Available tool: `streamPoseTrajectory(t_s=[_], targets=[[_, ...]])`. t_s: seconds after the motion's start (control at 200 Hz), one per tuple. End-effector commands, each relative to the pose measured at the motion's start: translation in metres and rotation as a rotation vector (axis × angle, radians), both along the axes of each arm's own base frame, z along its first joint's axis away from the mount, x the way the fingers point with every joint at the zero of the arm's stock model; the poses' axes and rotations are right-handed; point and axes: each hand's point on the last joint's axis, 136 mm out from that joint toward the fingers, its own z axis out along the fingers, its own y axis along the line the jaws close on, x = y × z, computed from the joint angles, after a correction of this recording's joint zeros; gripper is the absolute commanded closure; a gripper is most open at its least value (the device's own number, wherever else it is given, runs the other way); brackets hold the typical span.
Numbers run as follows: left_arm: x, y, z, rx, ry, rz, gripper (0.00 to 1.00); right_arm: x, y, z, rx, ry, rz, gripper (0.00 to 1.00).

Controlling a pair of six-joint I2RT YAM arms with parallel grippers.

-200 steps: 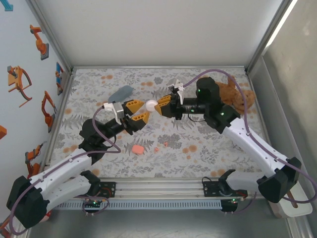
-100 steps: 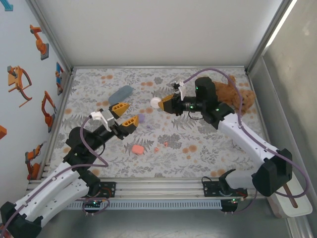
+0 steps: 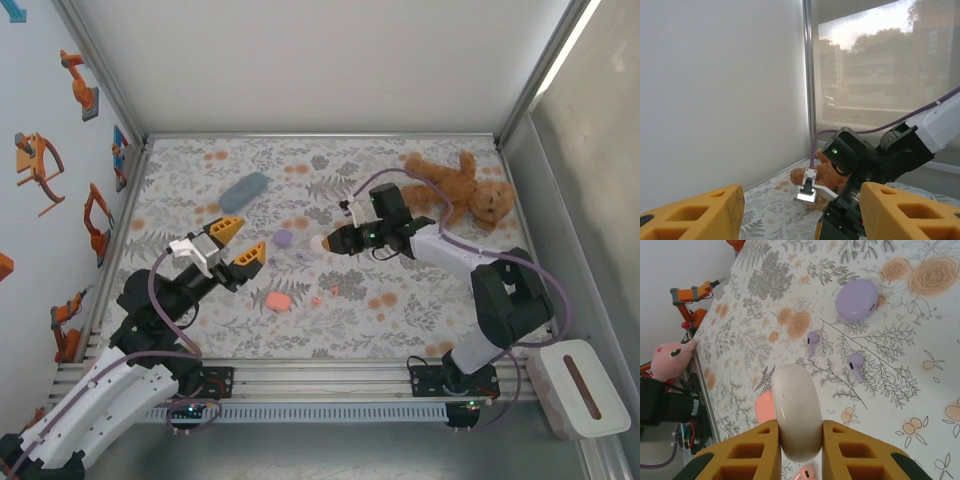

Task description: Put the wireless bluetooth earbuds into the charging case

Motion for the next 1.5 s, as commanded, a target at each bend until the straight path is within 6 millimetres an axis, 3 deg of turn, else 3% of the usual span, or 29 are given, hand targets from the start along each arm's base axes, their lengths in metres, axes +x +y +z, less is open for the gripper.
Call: streamPoseTrajectory(t_s=[0.0, 0.21, 0.556, 0.851, 1.092, 1.497], targets=[[0.002, 0.001, -0.007, 0.026, 0.000, 0.019, 0.38, 0.006, 0.000, -0.016, 0.004, 0.026, -0.008, 0.78], [0.003, -0.001, -0.009, 0.025, 0.009, 0.007, 0.38, 0.017, 0.000, -0.053, -0.032, 0.133, -0.038, 0.78], [0.004, -0.001, -0.011, 0.016, 0.015, 0.014, 0.38, 0.024, -0.003, -0.080, -0.080, 0.209, -0.067, 0.76], [0.006, 0.001, -0.011, 0.021, 0.012, 0.027, 0.37, 0.022, -0.014, -0.085, -0.150, 0.205, -0.078, 0.55], [0.014, 0.008, -0.016, 0.030, 0.041, 0.087, 0.34, 0.027, -0.025, -0.055, -0.194, 0.108, -0.105, 0.49], [0.050, 0.026, -0.053, 0.069, 0.212, 0.294, 0.30, 0.017, -0.039, 0.020, -0.191, -0.114, -0.155, 0.35]])
